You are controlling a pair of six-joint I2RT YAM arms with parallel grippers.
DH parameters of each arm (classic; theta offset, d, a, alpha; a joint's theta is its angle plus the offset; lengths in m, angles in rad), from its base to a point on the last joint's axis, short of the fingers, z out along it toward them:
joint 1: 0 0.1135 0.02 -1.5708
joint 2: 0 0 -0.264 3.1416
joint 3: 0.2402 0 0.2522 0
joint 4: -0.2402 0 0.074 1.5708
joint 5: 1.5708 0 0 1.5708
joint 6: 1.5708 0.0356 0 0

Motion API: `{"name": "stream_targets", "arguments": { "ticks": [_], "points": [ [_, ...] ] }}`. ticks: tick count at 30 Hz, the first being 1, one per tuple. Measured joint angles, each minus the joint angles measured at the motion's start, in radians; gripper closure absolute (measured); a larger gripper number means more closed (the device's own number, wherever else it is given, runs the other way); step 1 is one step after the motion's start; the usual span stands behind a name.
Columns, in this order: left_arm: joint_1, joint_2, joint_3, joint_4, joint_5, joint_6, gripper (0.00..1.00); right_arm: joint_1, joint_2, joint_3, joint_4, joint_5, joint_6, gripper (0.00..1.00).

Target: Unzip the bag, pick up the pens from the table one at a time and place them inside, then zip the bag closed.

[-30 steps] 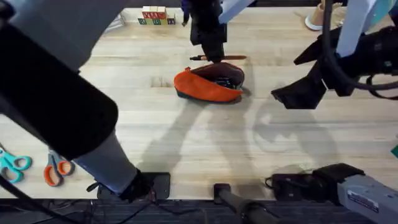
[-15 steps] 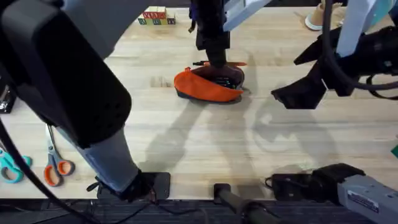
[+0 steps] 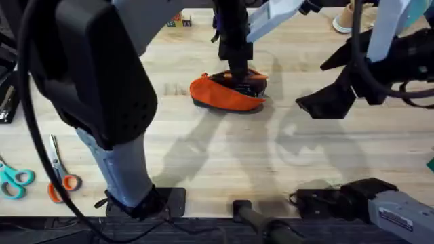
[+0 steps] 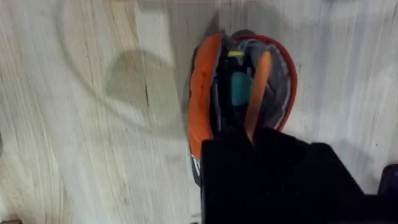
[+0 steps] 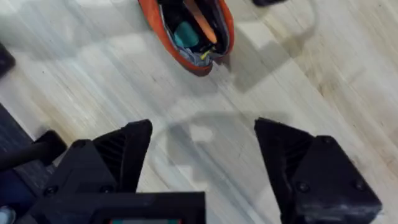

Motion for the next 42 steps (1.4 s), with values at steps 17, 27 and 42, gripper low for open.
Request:
{"name": "stream_targets", "arguments": {
  "ticks": [17,27,42],
  "points": [
    [-0.016,0.065,0.0,-0.001,0.0,0.0,0.957,0.0,0.0,0.0,0.0,0.0,0.0,0.005],
    [-0.016,0.065,-0.03,-0.003,-0.004,0.0,0.958,0.0,0.0,0.0,0.0,0.0,0.0,0.005],
    [-0.016,0.065,-0.046,0.004,-0.024,0.0,0.958,0.0,0.0,0.0,0.0,0.0,0.0,0.005]
  ]
}}
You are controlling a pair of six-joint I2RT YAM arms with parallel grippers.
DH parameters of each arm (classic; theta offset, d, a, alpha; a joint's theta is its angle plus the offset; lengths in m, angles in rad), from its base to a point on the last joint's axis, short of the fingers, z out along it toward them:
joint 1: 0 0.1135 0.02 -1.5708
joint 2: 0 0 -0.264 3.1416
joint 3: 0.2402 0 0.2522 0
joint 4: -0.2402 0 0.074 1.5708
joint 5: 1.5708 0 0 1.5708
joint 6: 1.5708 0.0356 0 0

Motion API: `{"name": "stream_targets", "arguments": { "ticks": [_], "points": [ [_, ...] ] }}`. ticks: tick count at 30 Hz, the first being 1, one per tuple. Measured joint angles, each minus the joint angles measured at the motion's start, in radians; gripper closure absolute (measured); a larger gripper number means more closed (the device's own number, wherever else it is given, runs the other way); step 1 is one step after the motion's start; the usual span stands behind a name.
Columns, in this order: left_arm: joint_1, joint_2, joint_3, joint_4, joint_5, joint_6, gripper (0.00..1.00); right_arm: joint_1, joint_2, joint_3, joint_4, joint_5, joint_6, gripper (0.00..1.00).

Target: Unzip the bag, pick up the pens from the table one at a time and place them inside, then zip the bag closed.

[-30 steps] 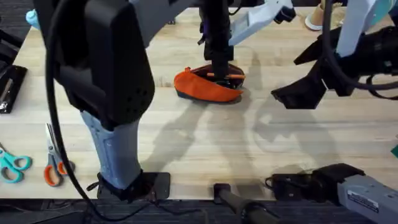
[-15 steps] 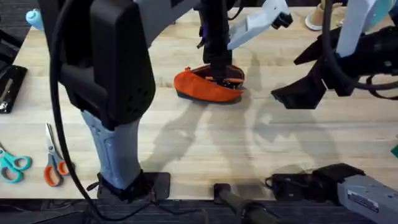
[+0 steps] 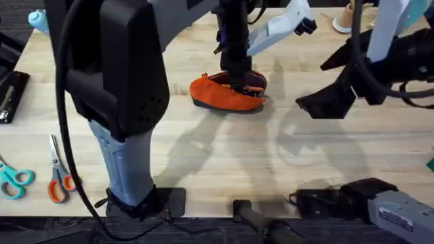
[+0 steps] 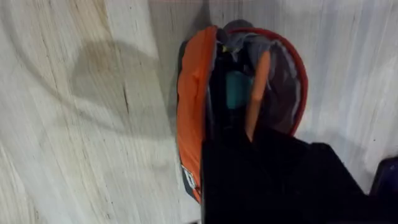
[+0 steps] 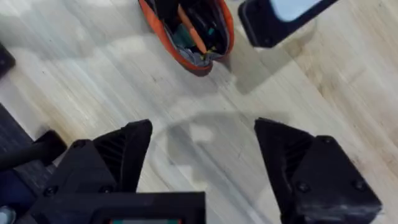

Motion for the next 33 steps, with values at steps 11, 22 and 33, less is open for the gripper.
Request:
{"name": "stream_targets", "arguments": {
  "ticks": [11,22,33],
  "points": [
    [0.0,0.0,0.0,0.002,-0.002,0.004,0.01,0.0,0.0,0.0,0.0,0.0,0.0,0.005],
    [-0.001,0.0,0.0,0.021,-0.002,0.003,0.007,0.0,0.0,0.0,0.0,0.0,0.0,0.005],
    [-0.004,-0.059,-0.009,0.064,-0.003,-0.018,0.007,0.0,0.0,0.0,0.0,0.0,0.0,0.005]
  ]
}}
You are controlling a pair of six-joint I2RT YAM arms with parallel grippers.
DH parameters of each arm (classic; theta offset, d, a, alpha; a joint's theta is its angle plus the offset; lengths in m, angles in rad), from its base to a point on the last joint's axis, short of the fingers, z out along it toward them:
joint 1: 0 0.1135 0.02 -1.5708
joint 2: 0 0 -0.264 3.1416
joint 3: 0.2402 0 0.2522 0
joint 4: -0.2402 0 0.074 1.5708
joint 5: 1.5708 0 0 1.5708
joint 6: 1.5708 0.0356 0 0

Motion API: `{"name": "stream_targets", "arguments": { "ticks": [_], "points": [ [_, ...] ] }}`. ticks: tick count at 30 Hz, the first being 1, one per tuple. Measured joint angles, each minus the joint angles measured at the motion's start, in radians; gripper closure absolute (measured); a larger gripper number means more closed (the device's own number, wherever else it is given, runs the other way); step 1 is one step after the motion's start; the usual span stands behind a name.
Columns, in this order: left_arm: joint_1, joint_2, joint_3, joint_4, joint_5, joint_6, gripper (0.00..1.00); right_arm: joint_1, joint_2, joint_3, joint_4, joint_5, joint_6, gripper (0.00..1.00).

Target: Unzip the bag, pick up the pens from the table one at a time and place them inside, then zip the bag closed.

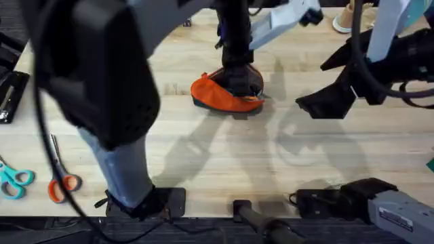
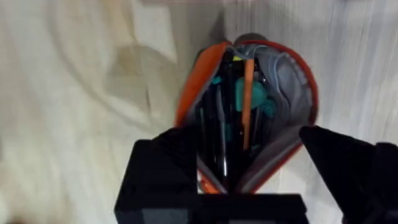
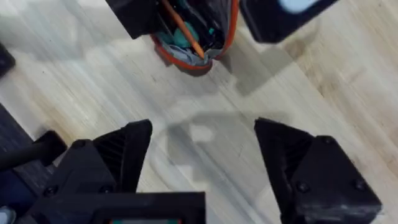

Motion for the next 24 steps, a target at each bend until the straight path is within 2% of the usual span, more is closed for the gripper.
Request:
{"name": "stream_targets", "arguments": {
  "ticks": [5,8,13,24],
  "points": [
    [0.0,-0.107,0.0,0.009,0.0,-0.027,0.007,0.0,0.0,0.0,0.0,0.0,0.0,0.006],
    [0.004,-0.183,0.0,0.018,0.0,-0.086,0.007,0.0,0.0,0.0,0.0,0.0,0.0,0.005],
    [0.027,-0.231,0.0,0.018,0.0,-0.138,0.007,0.0,0.0,0.0,0.0,0.0,0.0,0.005],
    [0.082,-0.403,-0.003,0.014,0.003,-0.163,0.007,0.0,0.0,0.0,0.0,0.0,0.0,0.005]
  ]
}}
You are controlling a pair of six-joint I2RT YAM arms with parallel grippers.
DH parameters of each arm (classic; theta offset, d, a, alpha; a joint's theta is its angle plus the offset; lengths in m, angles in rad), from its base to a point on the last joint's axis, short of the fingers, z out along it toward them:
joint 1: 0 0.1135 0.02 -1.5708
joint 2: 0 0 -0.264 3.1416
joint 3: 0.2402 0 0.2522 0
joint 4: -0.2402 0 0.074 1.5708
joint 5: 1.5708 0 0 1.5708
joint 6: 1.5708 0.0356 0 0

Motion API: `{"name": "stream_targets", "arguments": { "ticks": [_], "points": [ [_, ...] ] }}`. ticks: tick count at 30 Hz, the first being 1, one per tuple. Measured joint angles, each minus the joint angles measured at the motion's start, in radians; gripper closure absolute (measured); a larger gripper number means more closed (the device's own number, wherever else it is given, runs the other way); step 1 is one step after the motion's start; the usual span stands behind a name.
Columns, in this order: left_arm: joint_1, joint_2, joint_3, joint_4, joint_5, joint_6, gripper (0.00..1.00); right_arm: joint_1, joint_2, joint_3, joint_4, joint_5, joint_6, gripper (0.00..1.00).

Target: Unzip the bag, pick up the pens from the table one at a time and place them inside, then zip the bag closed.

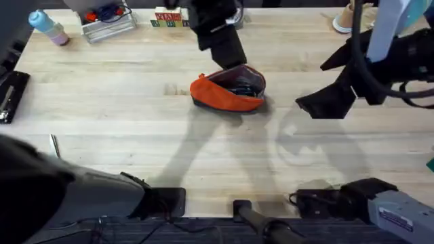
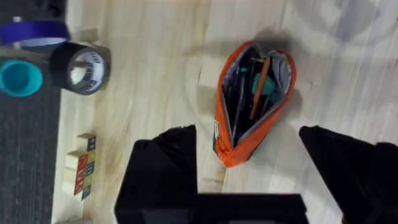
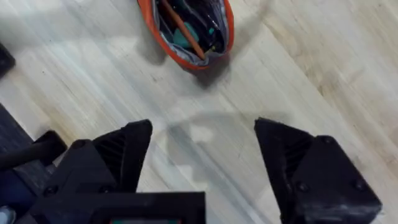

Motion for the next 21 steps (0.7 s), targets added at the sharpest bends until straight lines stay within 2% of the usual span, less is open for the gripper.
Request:
{"name": "stream_targets", "arguments": {
  "ticks": [3,12,21],
  "points": [
    [0.021,-0.058,-0.041,0.003,0.004,0.0,0.007,0.0,0.0,0.0,0.0,0.0,0.0,0.005],
    [0.095,-0.257,-0.293,0.104,0.024,-0.001,0.007,0.0,0.0,0.0,0.0,0.0,0.0,0.005],
    [0.185,-0.473,-0.495,0.163,0.027,-0.001,0.008,0.0,0.0,0.0,0.0,0.0,0.0,0.005]
  ]
}}
